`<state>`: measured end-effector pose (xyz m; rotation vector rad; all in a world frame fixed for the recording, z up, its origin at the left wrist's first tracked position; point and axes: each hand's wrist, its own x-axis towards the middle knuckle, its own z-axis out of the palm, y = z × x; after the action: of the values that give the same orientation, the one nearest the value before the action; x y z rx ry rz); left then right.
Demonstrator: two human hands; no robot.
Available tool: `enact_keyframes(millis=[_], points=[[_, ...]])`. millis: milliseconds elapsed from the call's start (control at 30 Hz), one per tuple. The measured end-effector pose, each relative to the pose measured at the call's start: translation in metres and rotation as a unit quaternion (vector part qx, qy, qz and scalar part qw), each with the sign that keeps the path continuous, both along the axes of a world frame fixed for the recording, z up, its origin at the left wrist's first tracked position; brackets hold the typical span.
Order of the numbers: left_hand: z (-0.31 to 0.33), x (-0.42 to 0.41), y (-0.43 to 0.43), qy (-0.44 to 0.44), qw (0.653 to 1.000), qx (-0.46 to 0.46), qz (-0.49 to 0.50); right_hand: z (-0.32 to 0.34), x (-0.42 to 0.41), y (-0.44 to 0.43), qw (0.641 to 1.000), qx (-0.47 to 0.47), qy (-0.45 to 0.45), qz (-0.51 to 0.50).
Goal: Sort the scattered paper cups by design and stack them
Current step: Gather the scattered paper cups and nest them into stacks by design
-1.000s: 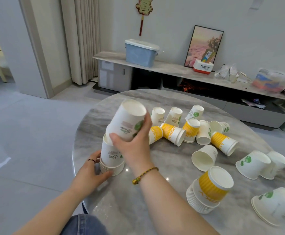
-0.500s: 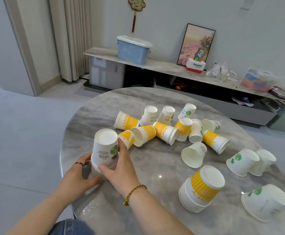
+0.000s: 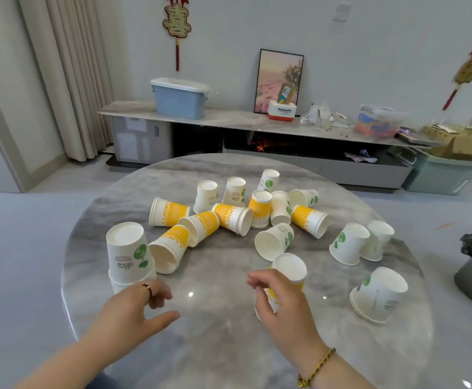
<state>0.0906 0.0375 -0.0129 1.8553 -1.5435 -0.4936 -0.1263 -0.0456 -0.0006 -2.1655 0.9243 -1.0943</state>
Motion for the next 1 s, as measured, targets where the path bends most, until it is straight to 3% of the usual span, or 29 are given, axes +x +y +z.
enact_keyframes(millis=[100,167,333,400,633,1000], points=[[0.002,-0.039,-0.023,0.029,0.998,0.029,-0.056,0.004,-0.029,-0.006,0.996,-0.029,-0.028,-0.080],[-0.002,-0.065,-0.040,0.052,0.994,0.051,-0.083,0.000,-0.046,-0.010,0.990,0.003,-0.061,-0.125],[-0.019,-0.122,-0.075,0.143,0.982,0.098,-0.073,-0.038,-0.077,-0.032,0.946,0.300,-0.052,-0.110],[-0.023,-0.131,-0.085,0.172,0.976,0.112,-0.073,-0.046,-0.073,-0.038,0.935,0.344,-0.029,-0.082],[-0.025,-0.146,-0.094,0.158,0.983,0.062,-0.063,-0.056,-0.060,-0.046,0.944,0.326,-0.023,-0.047],[-0.028,-0.123,-0.074,0.251,0.966,0.028,-0.062,-0.050,-0.048,-0.037,0.935,0.348,-0.058,0.019]])
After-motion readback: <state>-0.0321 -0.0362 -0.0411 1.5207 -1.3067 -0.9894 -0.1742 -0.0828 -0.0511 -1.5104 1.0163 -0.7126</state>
